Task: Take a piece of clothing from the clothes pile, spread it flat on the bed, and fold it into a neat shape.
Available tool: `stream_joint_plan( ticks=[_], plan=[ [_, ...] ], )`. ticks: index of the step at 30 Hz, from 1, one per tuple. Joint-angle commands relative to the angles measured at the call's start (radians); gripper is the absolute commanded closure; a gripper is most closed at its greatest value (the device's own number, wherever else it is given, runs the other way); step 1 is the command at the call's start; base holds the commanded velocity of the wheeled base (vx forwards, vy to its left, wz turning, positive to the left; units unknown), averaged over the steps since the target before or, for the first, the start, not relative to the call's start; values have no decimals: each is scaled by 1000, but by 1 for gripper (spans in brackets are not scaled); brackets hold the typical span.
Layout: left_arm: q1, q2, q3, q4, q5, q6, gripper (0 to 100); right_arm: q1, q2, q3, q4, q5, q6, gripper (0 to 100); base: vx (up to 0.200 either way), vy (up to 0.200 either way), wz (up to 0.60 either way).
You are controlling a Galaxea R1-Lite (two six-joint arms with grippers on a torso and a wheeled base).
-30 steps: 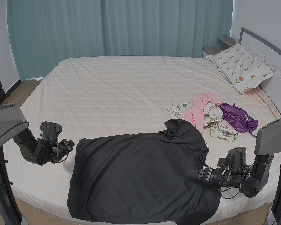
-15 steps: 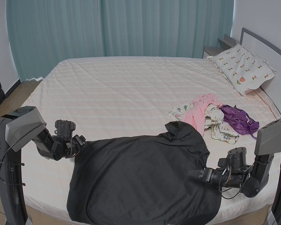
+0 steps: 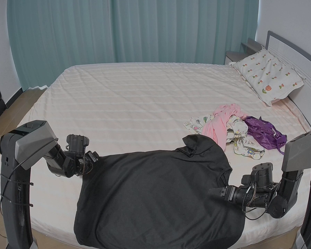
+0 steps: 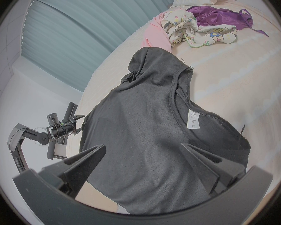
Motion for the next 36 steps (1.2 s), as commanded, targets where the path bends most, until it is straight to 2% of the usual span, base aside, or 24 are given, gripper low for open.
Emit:
stream_joint_plan(
  ticks=[1, 5, 9, 17, 18, 27, 31, 36],
  plan=[
    [3, 8, -9, -2, 0, -3, 0, 4, 2, 4, -1, -1, 12, 0, 0, 0, 0],
    [-2, 5, -7, -5, -14, -21, 0, 7, -3, 6, -11, -1, 61, 0, 0, 0, 0],
    [-3, 3, -7, -10, -51, -61, 0, 5, 6, 21, -74, -1, 65, 0, 0, 0, 0],
    [-2, -14, 0, -8, -54, -63, 0, 7, 39, 32, -122, -3, 64, 0, 0, 0, 0],
    [-2, -15, 2, -7, -54, -63, 100, 7, 37, 32, -123, -3, 64, 0, 0, 0, 0],
    [24, -12, -7, -10, -43, -58, 100, 0, 26, -16, -123, -4, 65, 0, 0, 0, 0],
    [60, -18, -10, -44, -32, -58, 100, -32, 39, -126, -90, -13, 64, 0, 0, 0, 0],
    [87, -15, -4, -94, -6, -56, 100, -61, 42, -330, 71, -16, 65, 0, 0, 0, 0]
  ],
)
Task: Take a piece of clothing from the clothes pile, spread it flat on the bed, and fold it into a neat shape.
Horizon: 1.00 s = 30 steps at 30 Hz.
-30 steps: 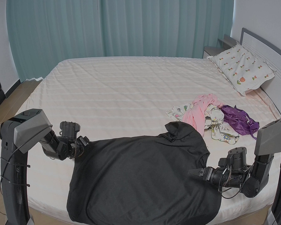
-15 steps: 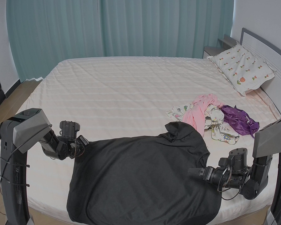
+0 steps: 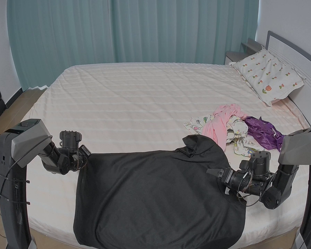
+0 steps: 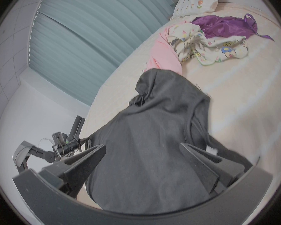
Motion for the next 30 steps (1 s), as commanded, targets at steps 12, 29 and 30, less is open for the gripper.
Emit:
stream_joint_plan(
  ticks=[12, 29, 30],
  plan=[
    [64, -22, -15, -56, 19, 5, 100, 37, 181, -670, 387, -103, 128, 0, 0, 0, 0],
    [42, -8, 0, -42, 17, 4, 100, 121, 382, -1077, 723, -140, 150, 0, 0, 0, 0],
    [42, -8, 0, -40, 17, 4, 100, 121, 387, -1083, 729, -143, 150, 0, 0, 0, 0]
  ],
)
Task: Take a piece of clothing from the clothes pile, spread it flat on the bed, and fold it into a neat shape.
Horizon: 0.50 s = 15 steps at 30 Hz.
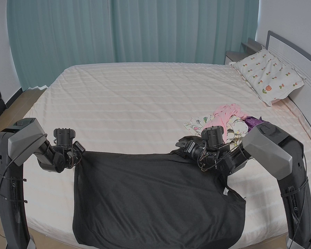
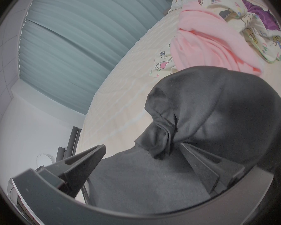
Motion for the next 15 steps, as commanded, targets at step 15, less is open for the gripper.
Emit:
stream_joint_plan(
  ticks=[15],
  plan=[
    [-7, 16, 24, 12, 1, -1, 100, 40, 169, -343, 56, -44, 41, 0, 0, 0, 0]
  ],
)
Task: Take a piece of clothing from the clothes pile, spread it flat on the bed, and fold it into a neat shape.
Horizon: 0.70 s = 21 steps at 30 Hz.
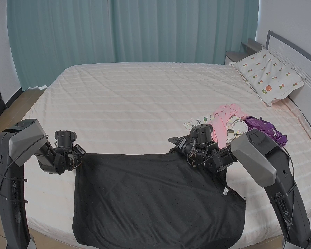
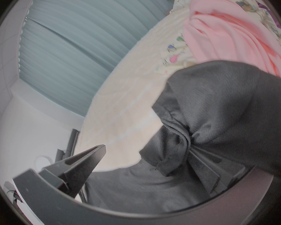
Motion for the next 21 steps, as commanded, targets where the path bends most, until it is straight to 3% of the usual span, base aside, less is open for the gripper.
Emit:
stream_joint_plan(
  ticks=[1, 4, 9, 16, 21],
  plan=[
    [0, 14, 8, -1, 0, 0, 100, 12, 13, -35, -97, 4, 42, 0, 0, 0, 0],
    [0, 28, 10, -1, 0, 0, 100, 9, 5, -34, -175, 2, 46, 0, 0, 0, 0],
    [0, 40, 10, -3, 0, 0, 100, -5, -1, -22, -169, -5, 23, 0, 0, 0, 0],
    [0, 37, 8, -1, 2, 3, 100, -42, -27, 29, -188, -5, -64, 0, 0, 0, 0],
    [0, 37, 8, 0, 2, 3, 100, -45, -110, 80, -206, 50, -53, 0, 0, 0, 0]
  ],
)
